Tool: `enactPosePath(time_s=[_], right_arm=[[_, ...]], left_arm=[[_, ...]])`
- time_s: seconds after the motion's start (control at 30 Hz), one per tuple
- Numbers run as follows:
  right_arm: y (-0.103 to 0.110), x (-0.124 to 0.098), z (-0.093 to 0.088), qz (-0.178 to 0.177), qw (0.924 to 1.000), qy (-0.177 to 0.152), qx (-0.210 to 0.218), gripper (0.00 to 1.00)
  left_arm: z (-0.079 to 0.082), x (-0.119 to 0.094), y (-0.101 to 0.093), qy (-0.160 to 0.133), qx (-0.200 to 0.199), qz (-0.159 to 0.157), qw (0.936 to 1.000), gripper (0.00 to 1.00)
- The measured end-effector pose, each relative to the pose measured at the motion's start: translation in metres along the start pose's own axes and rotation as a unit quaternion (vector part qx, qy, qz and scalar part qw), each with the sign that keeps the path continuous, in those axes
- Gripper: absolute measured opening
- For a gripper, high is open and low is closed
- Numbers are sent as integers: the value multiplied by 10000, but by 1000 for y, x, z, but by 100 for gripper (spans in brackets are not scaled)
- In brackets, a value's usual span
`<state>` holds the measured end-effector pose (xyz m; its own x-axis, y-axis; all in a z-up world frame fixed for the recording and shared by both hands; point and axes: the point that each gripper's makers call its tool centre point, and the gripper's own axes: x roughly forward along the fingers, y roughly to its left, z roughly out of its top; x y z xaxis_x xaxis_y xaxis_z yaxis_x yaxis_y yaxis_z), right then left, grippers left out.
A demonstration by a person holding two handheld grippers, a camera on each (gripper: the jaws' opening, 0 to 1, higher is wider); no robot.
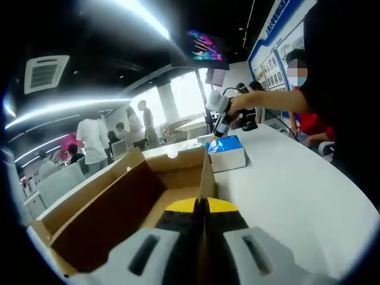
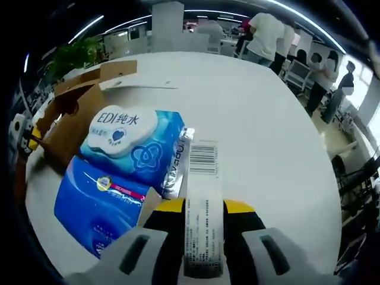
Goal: Operate the shoe box by opening the lid, removing the specified soft item, and placing it in the target area until the item is outside and the box remains undamaged.
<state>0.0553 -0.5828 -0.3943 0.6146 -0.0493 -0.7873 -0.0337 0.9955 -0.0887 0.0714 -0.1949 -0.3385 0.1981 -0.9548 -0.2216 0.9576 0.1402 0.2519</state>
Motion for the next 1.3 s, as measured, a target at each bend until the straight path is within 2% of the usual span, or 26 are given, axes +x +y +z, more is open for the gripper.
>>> enactPosePath(time_s=[0.13,0.3,0.4,0.53,0.57,0.7,0.8,0.9,1.03,1.13,1.23,1.3], right_arm=[[2,-2,2,11,10000,-31,-74,22],[-1,-5,2,-64,9993,-76,-366,24],[-1,-12,7,-71,9989,-219,-399,25],[1,-35,20,-76,9976,-562,-388,29],[1,-44,27,-105,9962,-765,-395,33],[4,-64,32,-66,9941,-1046,-295,36],[3,-75,28,-121,9934,-1112,-267,37],[2,-81,14,-206,9933,-1111,-230,38],[-7,-78,-1,-239,9940,-1066,-53,38],[-3,-67,-14,-89,9957,-910,110,37],[-5,-62,-15,-82,9961,-873,137,36],[-2,-61,-13,-23,9952,-927,318,30]], left_arm=[[-1,0,0,2,-8,-3,10000,4],[-2,-1,0,1,-11,2,10000,4],[-2,-1,-1,3,-17,0,10000,4],[-2,-1,-1,4,-20,1,10000,4],[-1,-1,-1,4,-18,4,10000,4],[0,-1,-1,3,-16,3,10000,4],[2,-2,-1,3,-13,3,10000,4],[4,-1,-1,2,-3,2,10000,4],[6,-1,-2,5,-8,0,10000,4],[8,-1,-2,6,-10,-2,10000,4],[9,-1,0,6,-7,0,10000,4],[10,-1,1,6,-11,0,10000,4]])
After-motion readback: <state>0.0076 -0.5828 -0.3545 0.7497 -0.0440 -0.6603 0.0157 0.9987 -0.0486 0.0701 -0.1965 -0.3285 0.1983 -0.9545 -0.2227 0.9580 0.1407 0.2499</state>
